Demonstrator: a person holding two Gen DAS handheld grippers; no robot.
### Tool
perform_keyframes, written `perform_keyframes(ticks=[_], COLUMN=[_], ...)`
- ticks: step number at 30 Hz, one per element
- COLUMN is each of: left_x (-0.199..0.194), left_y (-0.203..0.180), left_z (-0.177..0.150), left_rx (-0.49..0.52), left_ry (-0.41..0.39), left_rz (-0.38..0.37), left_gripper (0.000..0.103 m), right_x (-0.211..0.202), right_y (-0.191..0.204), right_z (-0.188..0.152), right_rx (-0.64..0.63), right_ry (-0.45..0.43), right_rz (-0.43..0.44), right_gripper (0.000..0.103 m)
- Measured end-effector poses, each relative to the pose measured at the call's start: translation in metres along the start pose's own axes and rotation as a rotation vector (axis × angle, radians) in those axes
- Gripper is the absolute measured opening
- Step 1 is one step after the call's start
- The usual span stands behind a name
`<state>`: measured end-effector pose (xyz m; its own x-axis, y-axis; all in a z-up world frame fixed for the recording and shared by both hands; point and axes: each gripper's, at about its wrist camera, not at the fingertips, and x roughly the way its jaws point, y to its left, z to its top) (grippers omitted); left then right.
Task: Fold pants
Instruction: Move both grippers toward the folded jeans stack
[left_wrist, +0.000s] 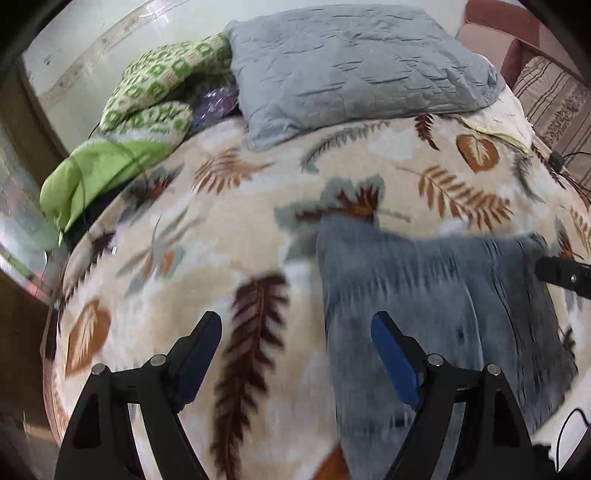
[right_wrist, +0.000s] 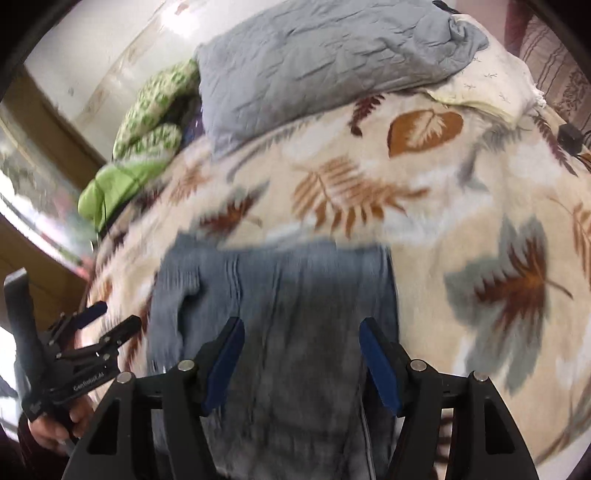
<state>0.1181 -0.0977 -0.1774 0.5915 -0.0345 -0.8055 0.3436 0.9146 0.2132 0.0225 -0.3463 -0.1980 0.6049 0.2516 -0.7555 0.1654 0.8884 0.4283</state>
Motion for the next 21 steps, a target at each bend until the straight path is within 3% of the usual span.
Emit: perform_keyframes(ticks=[6,11,17,21], left_x=[0.050,0.091,0.060,0.021], left_y=[-0.016,-0.025,-0.004,0.009], left_z=[0.036,0.042,0.035,0.007], left_rx=[0.021,0.018,-0.073,-0.120], left_ry=[0.033,0.135,0.115,0.085], left_rz=[-0.020,-0.024,-0.027,-0.058], left_gripper=[0.084,0.086,0.085,0.085], right_x=[0.040,0.051,0.021,-0.007], right_y=[0.001,-0.007,-0.008,-0.007], right_z=[0.016,0.014,0.005,-0.014], right_rx=[0.037,0.051,0.061,0.040], right_ry=[0.029,0.040,0.015,-0.016], right_rz=[-0.006,0.005,0.021,0.042], right_gripper=[0.068,0.068,0.069,0.069])
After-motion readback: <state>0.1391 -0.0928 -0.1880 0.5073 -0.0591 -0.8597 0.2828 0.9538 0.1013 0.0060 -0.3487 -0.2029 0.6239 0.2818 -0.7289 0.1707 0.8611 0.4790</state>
